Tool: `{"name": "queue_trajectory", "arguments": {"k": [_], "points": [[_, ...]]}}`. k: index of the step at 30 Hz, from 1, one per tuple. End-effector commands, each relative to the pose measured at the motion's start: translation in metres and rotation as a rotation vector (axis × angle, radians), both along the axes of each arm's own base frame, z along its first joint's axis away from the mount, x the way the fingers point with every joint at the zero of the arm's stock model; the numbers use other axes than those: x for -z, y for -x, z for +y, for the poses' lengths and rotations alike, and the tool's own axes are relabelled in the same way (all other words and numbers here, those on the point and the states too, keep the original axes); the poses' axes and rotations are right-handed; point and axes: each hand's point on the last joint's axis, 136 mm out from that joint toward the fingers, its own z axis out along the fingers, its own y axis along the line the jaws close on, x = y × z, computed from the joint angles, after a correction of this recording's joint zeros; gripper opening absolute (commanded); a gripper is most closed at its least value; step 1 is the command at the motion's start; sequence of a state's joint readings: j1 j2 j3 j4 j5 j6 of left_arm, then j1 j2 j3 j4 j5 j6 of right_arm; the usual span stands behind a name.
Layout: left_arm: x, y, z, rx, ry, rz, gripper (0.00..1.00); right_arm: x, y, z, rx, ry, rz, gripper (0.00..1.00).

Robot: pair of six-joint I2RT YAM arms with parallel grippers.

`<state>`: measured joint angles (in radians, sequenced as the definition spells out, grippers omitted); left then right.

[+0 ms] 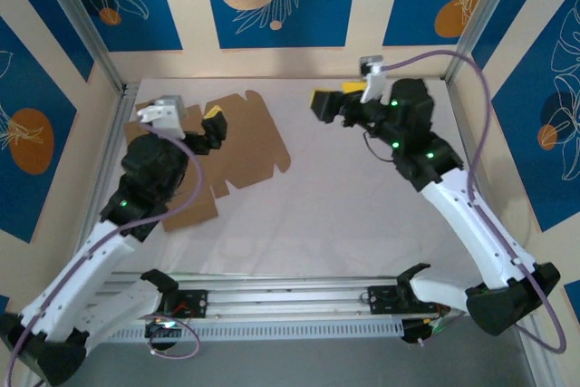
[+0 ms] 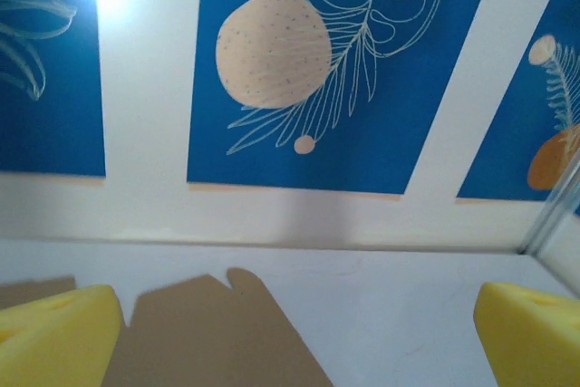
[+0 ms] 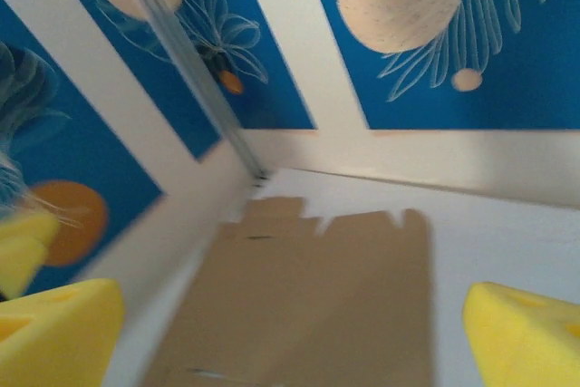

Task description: Fold the paper box

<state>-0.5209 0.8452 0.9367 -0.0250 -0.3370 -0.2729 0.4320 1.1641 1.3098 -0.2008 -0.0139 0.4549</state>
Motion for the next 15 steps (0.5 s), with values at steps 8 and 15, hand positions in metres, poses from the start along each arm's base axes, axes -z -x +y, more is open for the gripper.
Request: {"name": "queue_trajectory", "arguments": {"k": [8,15], "points": [[0.212,0.022,-0.024,0.032,0.103,0.791,1.0,0.175,-0.017,0.079,-0.165,0.133,0.596,0.99],[0.254,0.023,-0.019,0.034,0.234,0.853,1.0,0.27,-0.071,0.139,-0.293,0.259,0.838,0.53]]}}
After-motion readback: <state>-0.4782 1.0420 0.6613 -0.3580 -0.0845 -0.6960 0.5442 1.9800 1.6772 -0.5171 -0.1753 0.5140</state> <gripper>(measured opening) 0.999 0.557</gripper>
